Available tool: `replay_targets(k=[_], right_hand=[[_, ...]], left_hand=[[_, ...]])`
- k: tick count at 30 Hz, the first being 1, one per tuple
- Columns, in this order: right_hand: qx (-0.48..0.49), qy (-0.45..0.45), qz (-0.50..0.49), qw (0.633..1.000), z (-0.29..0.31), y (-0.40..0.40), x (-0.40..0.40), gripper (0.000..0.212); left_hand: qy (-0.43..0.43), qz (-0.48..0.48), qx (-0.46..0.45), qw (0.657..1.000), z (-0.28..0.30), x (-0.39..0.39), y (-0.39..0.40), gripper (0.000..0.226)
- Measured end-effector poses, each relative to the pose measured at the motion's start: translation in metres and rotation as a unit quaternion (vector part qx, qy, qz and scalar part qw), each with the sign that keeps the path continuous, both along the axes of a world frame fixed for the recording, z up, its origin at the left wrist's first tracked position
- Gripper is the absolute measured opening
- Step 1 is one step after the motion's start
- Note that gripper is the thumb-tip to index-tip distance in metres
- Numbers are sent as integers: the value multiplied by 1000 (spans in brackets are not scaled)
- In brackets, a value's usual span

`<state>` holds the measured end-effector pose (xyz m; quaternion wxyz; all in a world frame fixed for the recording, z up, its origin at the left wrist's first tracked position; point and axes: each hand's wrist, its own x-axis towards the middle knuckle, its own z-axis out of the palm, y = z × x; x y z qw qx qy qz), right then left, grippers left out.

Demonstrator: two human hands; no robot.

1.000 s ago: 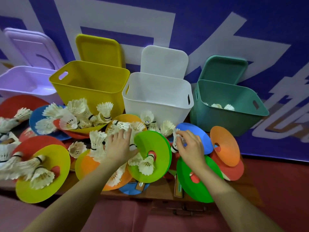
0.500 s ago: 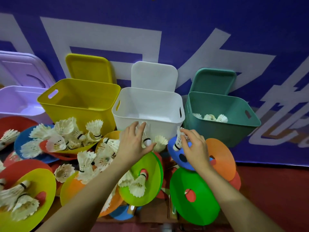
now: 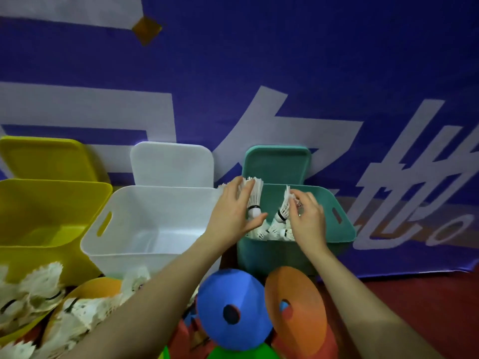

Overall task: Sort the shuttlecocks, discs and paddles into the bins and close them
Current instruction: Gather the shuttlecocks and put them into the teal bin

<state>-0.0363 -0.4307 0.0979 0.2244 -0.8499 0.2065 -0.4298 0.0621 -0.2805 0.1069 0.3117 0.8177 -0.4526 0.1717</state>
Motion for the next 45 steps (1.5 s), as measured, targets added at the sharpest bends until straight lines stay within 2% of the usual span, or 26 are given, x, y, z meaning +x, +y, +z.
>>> replay_targets(k=[2,4,6,9,13,20,24,27,31,35,38,40,42,45], right_hand=[[21,43,-13,999,-4,-18,7,25],[28,121,-26,992,-9,-29,14,33],[21,188,-34,981,-14,-31,17,39],[11,226,-32,974,-20,-19,16,39],[-1,236,-30,971,-27,10,15,35],[10,149,30,988,-33,89,17,24],[38,150,98,983,-40,141,16,23],[72,199,136,968,-54,171,19,21],[87,336,140,927,-82,191,22,30],[66,451,127,881,-104,199,17,45],[35,504,118,855,-115,204,16,46],[16,508,104,855,-121,208,17,41],[-3,493,83,866,-125,213,19,33],[-18,450,57,891,-131,216,22,20]], left_hand=[[7,-4,41,999,-1,8,-23,79],[8,2,123,992,-8,16,-38,85],[14,2,173,985,-15,23,-42,83],[8,2,158,987,-23,28,-29,66],[-5,-19,142,990,-24,31,11,56],[8,-32,133,990,-24,40,100,50],[3,-18,125,992,-31,45,156,47],[14,3,121,992,-42,45,195,46],[43,15,136,990,-63,40,234,46],[60,21,203,977,-87,36,257,38],[100,28,236,966,-107,34,259,41],[130,40,262,955,-116,31,258,43],[127,58,277,951,-122,29,255,42],[128,66,240,960,-130,30,252,31]])
